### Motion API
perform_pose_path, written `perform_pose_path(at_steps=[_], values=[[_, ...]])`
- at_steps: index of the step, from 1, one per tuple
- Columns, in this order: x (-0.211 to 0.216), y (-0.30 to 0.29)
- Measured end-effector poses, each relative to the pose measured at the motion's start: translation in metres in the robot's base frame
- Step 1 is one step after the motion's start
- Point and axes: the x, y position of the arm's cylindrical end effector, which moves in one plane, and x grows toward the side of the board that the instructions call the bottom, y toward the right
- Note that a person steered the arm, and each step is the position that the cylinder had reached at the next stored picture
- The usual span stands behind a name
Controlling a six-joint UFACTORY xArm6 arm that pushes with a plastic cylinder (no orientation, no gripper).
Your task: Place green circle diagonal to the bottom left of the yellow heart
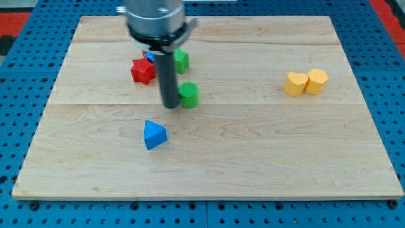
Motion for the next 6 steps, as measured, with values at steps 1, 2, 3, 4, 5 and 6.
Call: perform_pose_path(at_steps=[1, 2, 3, 4, 5, 6], values=[[-0.02, -0.054], [-0.024, -0.058], [-0.024, -0.037], [-0.032, 0.013], [0.004, 0.044], [0.044, 0.084]])
